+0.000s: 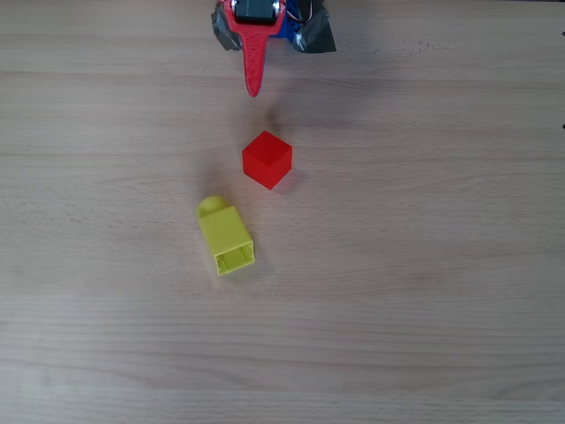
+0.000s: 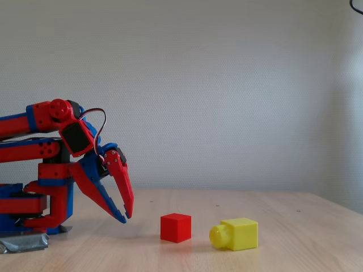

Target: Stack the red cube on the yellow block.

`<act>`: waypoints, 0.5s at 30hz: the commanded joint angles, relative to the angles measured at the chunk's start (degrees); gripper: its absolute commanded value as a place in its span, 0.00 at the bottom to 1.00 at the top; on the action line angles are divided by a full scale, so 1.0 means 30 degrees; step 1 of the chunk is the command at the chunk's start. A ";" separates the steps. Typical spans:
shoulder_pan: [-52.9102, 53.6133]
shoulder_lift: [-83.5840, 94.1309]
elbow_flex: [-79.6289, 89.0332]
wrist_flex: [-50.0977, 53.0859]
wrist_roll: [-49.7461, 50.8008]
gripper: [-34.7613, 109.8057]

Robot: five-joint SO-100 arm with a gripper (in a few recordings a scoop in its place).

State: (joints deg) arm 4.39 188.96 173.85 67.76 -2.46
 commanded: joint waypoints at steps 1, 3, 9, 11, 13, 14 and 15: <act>0.0234 0.0146 -0.0938 0.0088 -0.0088 0.24; 0.0234 0.0146 -0.0938 0.0088 -0.0088 0.24; 0.0176 0.0146 -0.0938 0.0088 -0.0059 0.24; 0.0146 0.0146 -0.0938 0.0117 -0.0146 0.24; 0.0088 0.0029 -0.1143 0.0059 -0.0146 0.27; 0.0176 -0.0322 -0.1260 -0.0205 0.0029 0.32; 0.0352 -0.0879 -0.1436 -0.0645 0.0381 0.36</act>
State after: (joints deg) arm 4.39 188.17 173.76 67.76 -1.76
